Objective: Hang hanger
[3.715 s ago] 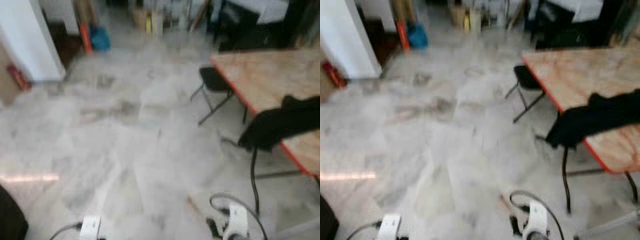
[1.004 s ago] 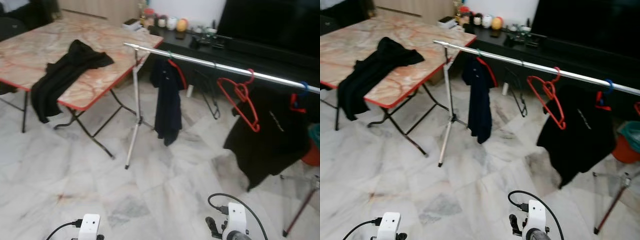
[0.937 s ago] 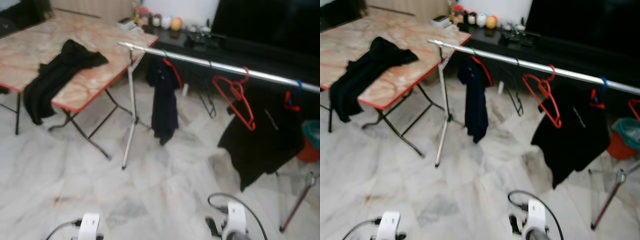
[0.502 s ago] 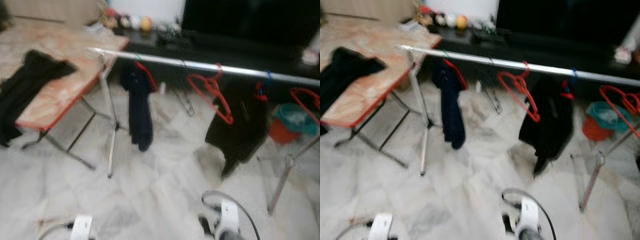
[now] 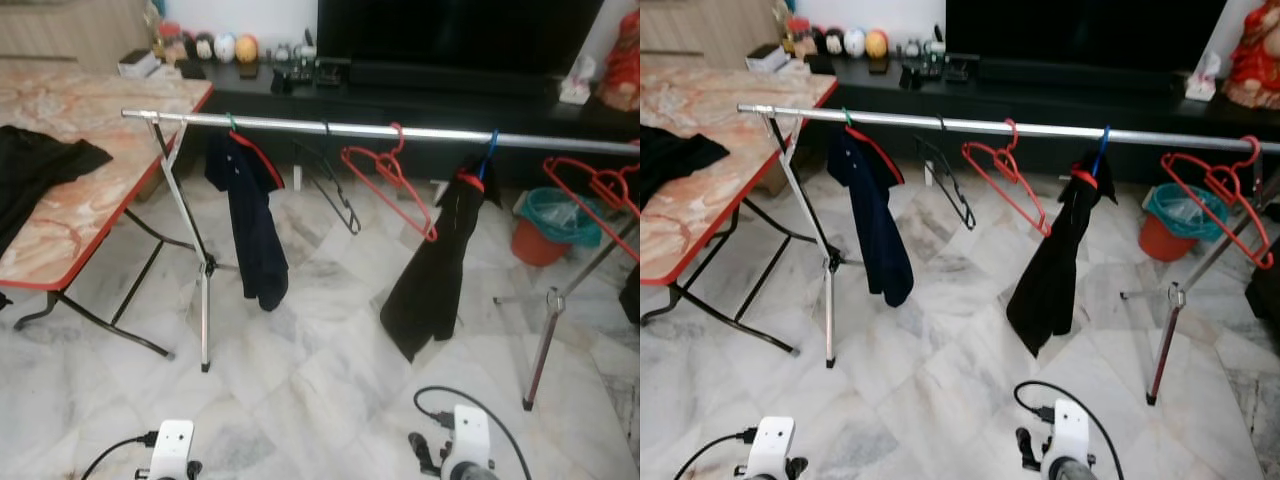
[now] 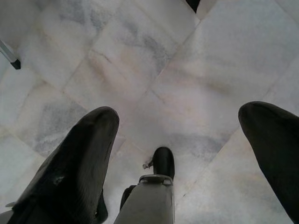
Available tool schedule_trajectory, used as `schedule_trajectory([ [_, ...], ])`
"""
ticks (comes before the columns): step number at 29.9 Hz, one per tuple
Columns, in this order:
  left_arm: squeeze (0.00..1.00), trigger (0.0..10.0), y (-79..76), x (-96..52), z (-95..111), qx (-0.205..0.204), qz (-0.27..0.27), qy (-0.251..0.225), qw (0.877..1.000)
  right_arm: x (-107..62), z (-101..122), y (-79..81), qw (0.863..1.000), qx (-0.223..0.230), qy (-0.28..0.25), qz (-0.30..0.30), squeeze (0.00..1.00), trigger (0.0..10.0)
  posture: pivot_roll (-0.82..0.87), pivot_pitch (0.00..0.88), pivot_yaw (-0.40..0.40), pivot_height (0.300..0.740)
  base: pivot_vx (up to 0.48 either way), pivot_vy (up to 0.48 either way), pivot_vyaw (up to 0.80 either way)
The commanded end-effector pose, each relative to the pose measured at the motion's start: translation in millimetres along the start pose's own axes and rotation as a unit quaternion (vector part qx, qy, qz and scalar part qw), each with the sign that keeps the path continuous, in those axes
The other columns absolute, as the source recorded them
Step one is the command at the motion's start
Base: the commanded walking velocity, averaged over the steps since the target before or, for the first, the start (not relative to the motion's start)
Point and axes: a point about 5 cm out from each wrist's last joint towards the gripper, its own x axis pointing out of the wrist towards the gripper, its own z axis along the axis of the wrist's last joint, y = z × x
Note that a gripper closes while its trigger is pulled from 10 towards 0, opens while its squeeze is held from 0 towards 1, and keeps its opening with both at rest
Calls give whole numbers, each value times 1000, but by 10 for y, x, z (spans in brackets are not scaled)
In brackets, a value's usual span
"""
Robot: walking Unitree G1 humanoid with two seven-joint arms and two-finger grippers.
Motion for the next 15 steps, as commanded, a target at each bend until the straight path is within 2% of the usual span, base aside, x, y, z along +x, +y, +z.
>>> schedule_trajectory([
  [1,0,10000,-7,-8,-49,-7,4,8,1000,4,16,5,1000,-1,0,2,0,10000,60,0,-41,740,0,0,0],
  [3,0,10000,-8,-9,-51,-7,6,8,1000,4,16,5,1000,-4,0,3,0,10000,59,0,-41,740,0,0,0],
  [9,0,10000,1,-10,-57,-10,12,9,1000,7,16,29,1000,-24,3,8,0,10000,56,0,-38,740,274,0,0],
  [13,0,10000,-3,-8,-48,-11,11,7,1000,10,13,55,999,-29,3,12,0,10000,53,0,-35,740,282,0,647],
  [15,0,10000,-8,-6,-41,-10,10,7,1000,9,2,55,1000,-13,2,8,0,10000,53,0,-34,740,281,0,0],
])
